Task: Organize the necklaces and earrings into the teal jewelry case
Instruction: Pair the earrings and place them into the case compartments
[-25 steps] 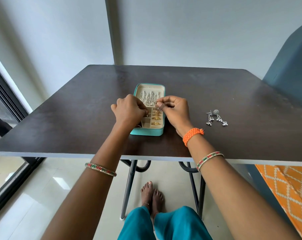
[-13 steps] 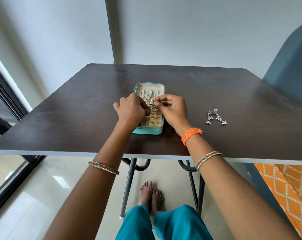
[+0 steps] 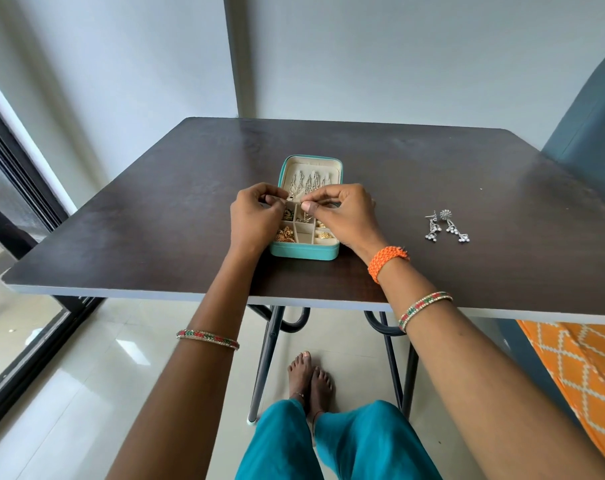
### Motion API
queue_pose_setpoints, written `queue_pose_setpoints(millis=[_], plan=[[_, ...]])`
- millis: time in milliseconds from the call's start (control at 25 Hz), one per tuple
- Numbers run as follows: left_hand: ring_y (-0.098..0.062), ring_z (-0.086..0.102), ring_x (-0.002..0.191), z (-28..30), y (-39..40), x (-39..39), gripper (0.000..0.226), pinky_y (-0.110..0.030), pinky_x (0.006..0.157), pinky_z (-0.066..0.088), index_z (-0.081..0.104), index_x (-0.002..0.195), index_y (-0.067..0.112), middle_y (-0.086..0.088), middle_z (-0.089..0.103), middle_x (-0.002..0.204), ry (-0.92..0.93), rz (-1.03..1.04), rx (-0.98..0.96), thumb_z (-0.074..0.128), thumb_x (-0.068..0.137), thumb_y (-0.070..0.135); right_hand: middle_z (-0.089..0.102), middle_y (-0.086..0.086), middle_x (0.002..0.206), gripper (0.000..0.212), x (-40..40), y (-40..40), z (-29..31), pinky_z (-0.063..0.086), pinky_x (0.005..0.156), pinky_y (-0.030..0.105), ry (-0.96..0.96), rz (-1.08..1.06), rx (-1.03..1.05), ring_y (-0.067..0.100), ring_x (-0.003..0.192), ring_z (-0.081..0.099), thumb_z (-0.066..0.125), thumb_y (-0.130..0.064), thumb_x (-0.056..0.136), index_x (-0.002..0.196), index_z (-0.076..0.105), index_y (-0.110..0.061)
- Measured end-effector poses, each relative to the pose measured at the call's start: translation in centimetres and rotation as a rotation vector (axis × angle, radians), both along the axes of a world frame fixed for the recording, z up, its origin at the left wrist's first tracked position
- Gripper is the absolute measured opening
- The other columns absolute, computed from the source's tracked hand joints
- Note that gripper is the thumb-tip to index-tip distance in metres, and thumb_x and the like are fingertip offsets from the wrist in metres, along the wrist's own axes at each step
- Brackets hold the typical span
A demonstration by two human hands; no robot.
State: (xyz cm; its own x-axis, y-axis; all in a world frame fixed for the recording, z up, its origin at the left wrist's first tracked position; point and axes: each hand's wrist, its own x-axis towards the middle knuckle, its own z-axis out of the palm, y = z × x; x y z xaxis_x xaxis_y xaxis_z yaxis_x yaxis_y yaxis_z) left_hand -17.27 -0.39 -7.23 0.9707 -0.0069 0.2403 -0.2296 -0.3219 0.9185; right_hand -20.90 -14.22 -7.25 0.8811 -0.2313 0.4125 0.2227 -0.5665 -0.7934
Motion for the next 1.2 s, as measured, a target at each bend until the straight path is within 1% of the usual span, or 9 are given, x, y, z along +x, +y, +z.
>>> queue_pose_setpoints(millis=[120, 320, 480, 560, 720, 880, 1000, 1120, 1200], plan=[[-0.010, 0.062, 0.059, -0.1, 0.1, -0.2, 0.019, -0.027, 0.059, 0.054, 0.072, 0.087, 0.014, 0.003, 0.067, 0.073, -0.005, 0.013, -0.011, 0.055, 0.085, 0.006, 0.071, -0.022, 0.075, 0.007, 0.1, 0.1, 0.2, 0.047, 0.093, 0.051, 0.001, 0.000, 0.014, 0.005, 0.084, 0.068, 0.069, -0.051, 0.063, 0.069, 0.067, -0.055], [-0.010, 0.061, 0.061, -0.1, 0.0, -0.2, 0.019, -0.027, 0.061, 0.055, 0.072, 0.087, 0.015, 0.004, 0.066, 0.075, -0.010, 0.017, -0.004, 0.055, 0.085, 0.006, 0.072, -0.017, 0.074, 0.007, 0.4, -0.2, 0.0, 0.045, 0.098, 0.046, 0.011, 0.000, 0.051, -0.002, 0.081, 0.068, 0.078, -0.034, 0.072, 0.072, 0.073, -0.039], [-0.014, 0.064, 0.065, 0.0, -0.1, -0.3, 0.019, -0.030, 0.064, 0.055, 0.072, 0.086, 0.013, 0.001, 0.066, 0.075, -0.002, 0.016, 0.000, 0.056, 0.082, 0.005, 0.074, -0.012, 0.087, 0.009, 0.4, -0.3, 0.0, 0.035, 0.102, 0.039, 0.035, -0.025, -0.019, 0.007, 0.097, 0.064, 0.077, -0.031, 0.075, 0.083, 0.077, -0.028], [-0.019, 0.066, 0.070, 0.0, 0.0, -0.2, 0.019, -0.032, 0.066, 0.056, 0.072, 0.086, 0.013, -0.002, 0.068, 0.078, 0.005, 0.017, -0.001, 0.056, 0.082, 0.005, 0.073, -0.010, 0.096, 0.011, 0.2, -0.2, 0.1, 0.029, 0.096, 0.034, 0.035, -0.049, -0.078, 0.010, 0.106, 0.059, 0.077, -0.030, 0.076, 0.087, 0.077, -0.027], [-0.020, 0.068, 0.073, 0.1, 0.1, -0.3, 0.018, -0.034, 0.068, 0.057, 0.072, 0.087, 0.013, -0.001, 0.068, 0.079, 0.001, 0.009, -0.004, 0.057, 0.083, 0.006, 0.072, -0.007, 0.094, 0.010, 0.0, -0.2, 0.1, 0.040, 0.097, 0.045, -0.006, -0.061, -0.099, 0.015, 0.103, 0.060, 0.078, -0.024, 0.074, 0.084, 0.077, -0.025], [-0.014, 0.066, 0.067, 0.0, 0.1, -0.4, 0.016, -0.031, 0.066, 0.057, 0.071, 0.086, 0.014, -0.004, 0.070, 0.083, 0.012, 0.001, -0.005, 0.057, 0.084, 0.006, 0.062, -0.005, 0.099, 0.009, 0.0, -0.2, 0.3, 0.038, 0.097, 0.049, 0.019, -0.089, -0.114, 0.020, 0.108, 0.053, 0.076, -0.021, 0.075, 0.081, 0.075, -0.027], [-0.021, 0.068, 0.071, 0.1, 0.2, -0.4, 0.015, -0.032, 0.065, 0.057, 0.069, 0.086, 0.016, 0.003, 0.066, 0.077, -0.009, -0.009, -0.020, 0.057, 0.086, 0.008, 0.057, -0.015, 0.086, 0.008, -0.7, 0.2, 0.7, 0.039, 0.094, 0.050, -0.131, -0.130, -0.073, 0.017, 0.102, 0.052, 0.071, -0.019, 0.076, 0.077, 0.072, -0.027], [-0.017, 0.062, 0.065, 0.5, 0.0, -1.1, 0.013, -0.032, 0.058, 0.052, 0.066, 0.084, 0.017, 0.005, 0.063, 0.072, -0.136, 0.011, -0.020, 0.054, 0.090, 0.018, 0.060, -0.016, 0.080, 0.007, -1.6, -0.2, 1.3, 0.042, 0.089, 0.052, -0.265, -0.191, 0.028, 0.016, 0.093, 0.056, 0.067, -0.022, 0.074, 0.073, 0.068, -0.029], [-0.022, 0.059, 0.061, 0.9, -0.4, -1.9, 0.027, -0.037, 0.054, 0.047, 0.064, 0.076, 0.013, 0.000, 0.065, 0.067, -0.253, 0.079, -0.033, 0.049, 0.091, 0.030, 0.066, -0.013, 0.079, 0.007, -2.8, -1.4, 1.6, 0.045, 0.086, 0.050, -0.305, -0.234, 0.070, 0.015, 0.087, 0.060, 0.064, -0.023, 0.073, 0.070, 0.067, -0.029]])
